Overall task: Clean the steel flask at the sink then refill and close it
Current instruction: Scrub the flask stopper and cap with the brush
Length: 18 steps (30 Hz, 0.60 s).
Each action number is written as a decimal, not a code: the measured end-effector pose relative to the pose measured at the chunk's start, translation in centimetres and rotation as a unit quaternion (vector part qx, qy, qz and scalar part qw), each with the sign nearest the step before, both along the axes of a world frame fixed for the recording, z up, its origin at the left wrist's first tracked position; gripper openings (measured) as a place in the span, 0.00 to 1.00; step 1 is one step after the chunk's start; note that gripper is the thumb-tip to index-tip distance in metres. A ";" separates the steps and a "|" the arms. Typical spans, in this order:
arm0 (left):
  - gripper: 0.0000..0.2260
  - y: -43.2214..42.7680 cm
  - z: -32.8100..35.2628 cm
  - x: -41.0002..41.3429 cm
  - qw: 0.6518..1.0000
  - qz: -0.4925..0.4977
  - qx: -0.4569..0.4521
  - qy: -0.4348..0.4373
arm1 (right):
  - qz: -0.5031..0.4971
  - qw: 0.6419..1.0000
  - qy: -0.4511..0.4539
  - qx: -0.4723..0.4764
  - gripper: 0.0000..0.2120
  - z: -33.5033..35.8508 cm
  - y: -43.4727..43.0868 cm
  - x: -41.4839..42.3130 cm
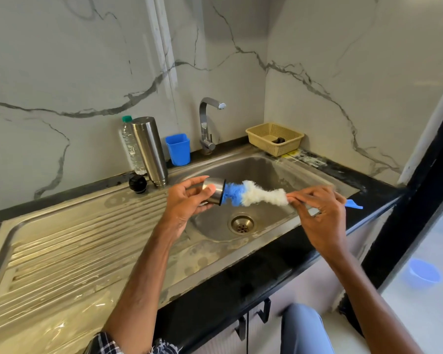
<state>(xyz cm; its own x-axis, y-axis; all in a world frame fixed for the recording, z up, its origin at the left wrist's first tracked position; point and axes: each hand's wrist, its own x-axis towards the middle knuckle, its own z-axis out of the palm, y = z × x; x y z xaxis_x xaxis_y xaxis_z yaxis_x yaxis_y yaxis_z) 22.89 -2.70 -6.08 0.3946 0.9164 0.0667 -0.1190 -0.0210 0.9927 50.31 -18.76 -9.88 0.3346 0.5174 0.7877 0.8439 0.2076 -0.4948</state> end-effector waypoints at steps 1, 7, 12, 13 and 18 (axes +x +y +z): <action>0.20 0.0 0.1 0.0 1.000 0.000 -0.001 -0.006 | -0.001 1.000 -0.003 -0.001 0.08 0.2 0.0 0.0; 0.19 -0.2 0.0 0.3 0.999 -0.004 -0.028 -0.036 | -0.001 1.000 0.017 -0.001 0.10 0.6 0.0 0.1; 0.20 -0.3 -0.1 0.5 0.999 -0.001 -0.025 -0.036 | -0.009 0.999 0.038 -0.012 0.09 0.8 0.2 0.6; 0.21 -0.3 -0.1 0.4 0.999 -0.001 -0.021 -0.031 | -0.004 0.999 0.033 -0.019 0.09 0.6 0.4 0.4; 0.22 -0.1 -0.1 0.4 0.999 0.011 -0.012 -0.030 | -0.018 0.998 0.051 -0.032 0.12 0.8 0.3 0.7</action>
